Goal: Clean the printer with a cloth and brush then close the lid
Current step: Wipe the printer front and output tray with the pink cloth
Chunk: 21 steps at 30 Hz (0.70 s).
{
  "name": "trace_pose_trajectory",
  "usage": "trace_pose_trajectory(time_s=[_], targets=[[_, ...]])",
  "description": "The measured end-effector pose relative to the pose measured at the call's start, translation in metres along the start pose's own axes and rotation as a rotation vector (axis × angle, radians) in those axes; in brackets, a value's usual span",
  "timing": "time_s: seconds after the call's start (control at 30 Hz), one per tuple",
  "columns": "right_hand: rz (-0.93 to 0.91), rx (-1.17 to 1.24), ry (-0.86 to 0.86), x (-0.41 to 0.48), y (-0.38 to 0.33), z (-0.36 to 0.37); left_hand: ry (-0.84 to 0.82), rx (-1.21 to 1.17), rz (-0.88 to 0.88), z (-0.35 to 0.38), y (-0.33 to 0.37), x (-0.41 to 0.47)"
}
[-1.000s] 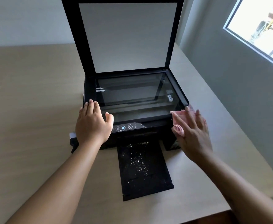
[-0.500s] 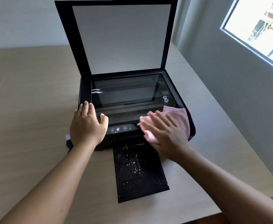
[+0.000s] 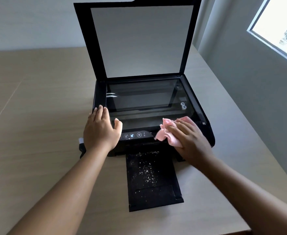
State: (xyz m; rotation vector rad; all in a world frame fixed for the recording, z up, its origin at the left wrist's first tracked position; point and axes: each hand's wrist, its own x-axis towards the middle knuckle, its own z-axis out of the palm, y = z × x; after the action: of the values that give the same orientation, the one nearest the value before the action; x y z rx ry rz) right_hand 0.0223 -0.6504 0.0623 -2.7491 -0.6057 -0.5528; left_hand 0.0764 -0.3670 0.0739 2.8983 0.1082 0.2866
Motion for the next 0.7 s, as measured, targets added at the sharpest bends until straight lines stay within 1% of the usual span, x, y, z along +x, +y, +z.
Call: trace_pose_trajectory(time_s=[0.03,0.07,0.13,0.17,0.23,0.3,0.33,0.43,0.47,0.5,0.57,0.63,0.67,0.7], targets=[[0.02,-0.007,-0.019,-0.001,0.007,-0.004,-0.001,-0.002,-0.001,0.0,0.0,0.0],[0.098,-0.025,-0.004,-0.002,0.009,-0.005,-0.001,-0.004,-0.003,0.0,0.0,0.001],[0.277,-0.064,0.077,0.001,-0.005,0.0,0.002,-0.008,-0.006,0.0,0.001,0.001],[0.314,-0.067,0.1,0.006,-0.02,0.006,0.003,-0.008,-0.006,-0.001,0.001,0.0],[0.281,0.017,0.102,0.019,-0.055,0.02,0.003,-0.003,-0.008,-0.001,0.0,0.0],[0.175,0.141,0.112,0.029,-0.082,0.03,-0.003,0.001,-0.008,-0.001,0.0,0.001],[0.099,0.163,0.108,0.031,-0.09,0.033,-0.004,0.0,-0.009,-0.001,-0.001,0.002],[-0.166,0.156,-0.01,0.025,-0.085,0.028,-0.001,-0.001,-0.009,-0.001,-0.001,0.001],[-0.198,0.136,-0.027,0.023,-0.075,0.025,-0.003,-0.001,-0.007,0.0,-0.001,0.0],[-0.171,0.105,-0.015,0.02,-0.064,0.022,-0.006,-0.003,-0.006,0.0,-0.001,-0.001],[0.0,0.038,0.049,0.016,-0.05,0.019,-0.003,-0.009,-0.007,0.0,-0.001,-0.001],[0.13,-0.012,0.07,0.019,-0.061,0.027,0.0,-0.006,-0.006,0.0,-0.002,0.0],[0.137,-0.005,0.068,0.022,-0.073,0.033,0.0,-0.002,-0.004,0.0,-0.002,0.001],[0.099,0.019,0.067,0.026,-0.085,0.038,0.001,-0.002,-0.004,0.0,-0.002,0.001]])
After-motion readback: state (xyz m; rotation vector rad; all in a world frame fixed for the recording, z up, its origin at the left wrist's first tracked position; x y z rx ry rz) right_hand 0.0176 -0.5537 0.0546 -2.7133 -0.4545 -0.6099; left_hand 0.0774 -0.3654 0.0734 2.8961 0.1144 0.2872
